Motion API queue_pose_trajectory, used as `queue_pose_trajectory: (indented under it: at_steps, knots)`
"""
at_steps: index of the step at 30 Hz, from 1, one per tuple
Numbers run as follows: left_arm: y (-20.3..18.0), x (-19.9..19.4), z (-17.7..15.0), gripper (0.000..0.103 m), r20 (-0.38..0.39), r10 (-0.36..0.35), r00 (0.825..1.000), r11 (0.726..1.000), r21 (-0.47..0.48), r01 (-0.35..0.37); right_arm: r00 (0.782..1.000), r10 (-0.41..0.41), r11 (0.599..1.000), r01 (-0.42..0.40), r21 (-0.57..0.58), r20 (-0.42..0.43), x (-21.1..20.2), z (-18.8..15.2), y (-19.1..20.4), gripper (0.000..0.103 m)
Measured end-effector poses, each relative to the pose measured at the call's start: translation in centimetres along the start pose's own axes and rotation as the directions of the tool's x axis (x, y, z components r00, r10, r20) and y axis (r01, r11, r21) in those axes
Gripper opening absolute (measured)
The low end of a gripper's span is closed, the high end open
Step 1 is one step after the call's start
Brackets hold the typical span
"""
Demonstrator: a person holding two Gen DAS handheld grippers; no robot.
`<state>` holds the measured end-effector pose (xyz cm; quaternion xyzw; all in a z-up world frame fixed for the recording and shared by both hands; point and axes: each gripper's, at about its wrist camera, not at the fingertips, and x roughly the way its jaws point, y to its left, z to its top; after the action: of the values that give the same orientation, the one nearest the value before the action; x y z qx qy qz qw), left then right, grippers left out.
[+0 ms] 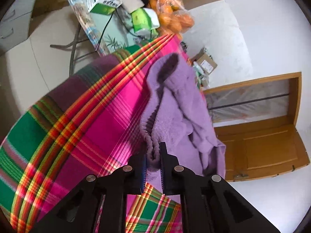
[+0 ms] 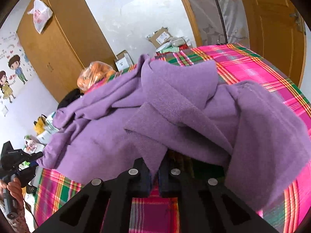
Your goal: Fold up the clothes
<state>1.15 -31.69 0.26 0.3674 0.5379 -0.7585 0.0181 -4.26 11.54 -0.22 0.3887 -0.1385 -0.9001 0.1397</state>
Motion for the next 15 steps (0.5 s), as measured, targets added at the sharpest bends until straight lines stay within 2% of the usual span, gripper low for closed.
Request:
queue_pose_trajectory:
  at_steps: [6, 15]
  knots:
    - [0.1, -1.9, -0.8, 0.011, 0.035, -0.008, 0.999, 1.0, 0.002, 0.008, 0.998, 0.026, 1.0, -0.026, 0.015, 0.051, -3.1, -0.2, -0.4, 0.004]
    - [2.3, -5.6, -3.1, 0.011, 0.054, -0.005, 0.999, 1.0, -0.018, 0.006, 0.992, 0.034, 0.998, -0.04, 0.045, 0.122, -8.6, -1.8, -2.0, 0.004]
